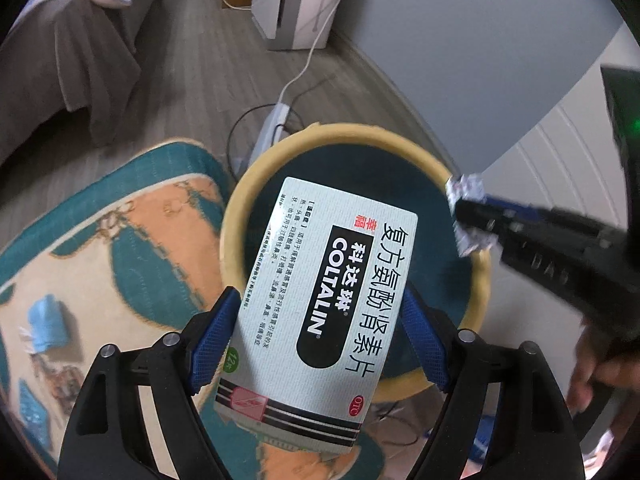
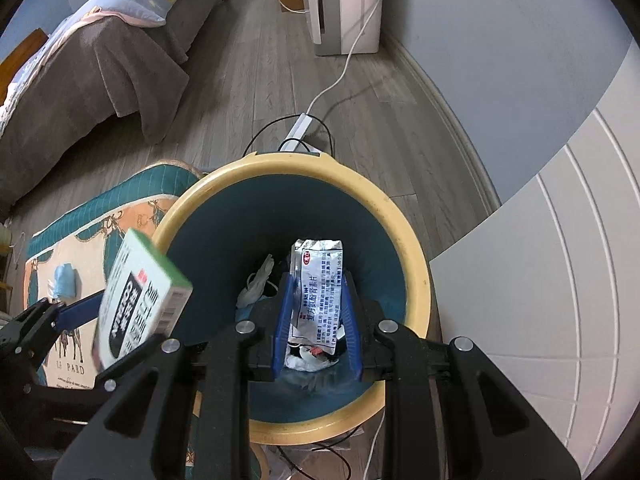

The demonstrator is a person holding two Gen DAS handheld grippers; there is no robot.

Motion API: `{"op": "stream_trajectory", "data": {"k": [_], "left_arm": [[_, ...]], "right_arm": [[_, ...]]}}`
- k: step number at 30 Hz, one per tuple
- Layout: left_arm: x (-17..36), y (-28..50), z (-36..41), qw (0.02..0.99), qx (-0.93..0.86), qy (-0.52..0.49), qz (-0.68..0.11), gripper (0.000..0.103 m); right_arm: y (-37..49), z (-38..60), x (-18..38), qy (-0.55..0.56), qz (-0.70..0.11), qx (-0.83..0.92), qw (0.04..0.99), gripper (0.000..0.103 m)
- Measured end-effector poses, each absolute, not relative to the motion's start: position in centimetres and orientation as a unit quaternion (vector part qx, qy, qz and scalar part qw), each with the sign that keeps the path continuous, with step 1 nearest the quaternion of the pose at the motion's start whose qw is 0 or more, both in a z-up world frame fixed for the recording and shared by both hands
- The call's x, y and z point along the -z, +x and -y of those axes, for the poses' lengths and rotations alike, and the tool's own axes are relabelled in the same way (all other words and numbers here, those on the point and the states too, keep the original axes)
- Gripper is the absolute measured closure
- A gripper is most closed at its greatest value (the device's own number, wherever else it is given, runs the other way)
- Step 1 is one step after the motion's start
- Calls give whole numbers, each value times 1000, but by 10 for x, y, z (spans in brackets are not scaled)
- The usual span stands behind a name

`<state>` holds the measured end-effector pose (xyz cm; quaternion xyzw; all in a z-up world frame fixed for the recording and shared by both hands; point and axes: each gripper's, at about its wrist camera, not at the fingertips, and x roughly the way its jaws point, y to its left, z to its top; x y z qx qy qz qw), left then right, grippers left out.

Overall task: Collect trash
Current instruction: 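Open the right tool to drop the sachet while the left drops the COLTALIN box in, then move both open tools from the bin back over the cushion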

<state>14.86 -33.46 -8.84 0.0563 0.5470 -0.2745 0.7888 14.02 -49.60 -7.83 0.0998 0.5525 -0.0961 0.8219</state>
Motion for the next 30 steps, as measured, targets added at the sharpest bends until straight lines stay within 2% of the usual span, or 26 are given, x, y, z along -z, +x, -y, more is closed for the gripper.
{"op": "stream_trajectory", "data": {"k": [4, 10, 12, 23, 24, 25, 27, 29, 30], "left_arm": [[91, 155, 339, 796, 270, 60, -538, 23], [81, 168, 331, 802, 280, 9, -528, 22], [78, 173, 331, 802, 283, 7, -526, 17], [77, 172, 310, 823, 258, 69, -500, 15], [78, 172, 308, 823, 256, 72, -501, 15], [79, 173, 306, 824, 254, 76, -501, 15], [78, 173, 302, 825, 252, 76, -501, 15], [79, 174, 298, 825, 250, 72, -501, 15], [80, 175, 297, 825, 249, 71, -503, 15]], "right_arm": [[141, 498, 82, 100, -558, 97, 818, 80], [144, 497, 83, 96, -559, 96, 818, 80], [144, 496, 84, 93, -562, 95, 817, 80], [149, 482, 82, 73, -554, 82, 825, 79], [150, 480, 82, 70, -553, 80, 826, 75], [151, 478, 82, 69, -554, 78, 826, 63], [152, 476, 81, 69, -551, 79, 828, 47], [153, 475, 80, 67, -550, 80, 829, 40], [153, 474, 79, 65, -549, 82, 829, 32]]}}
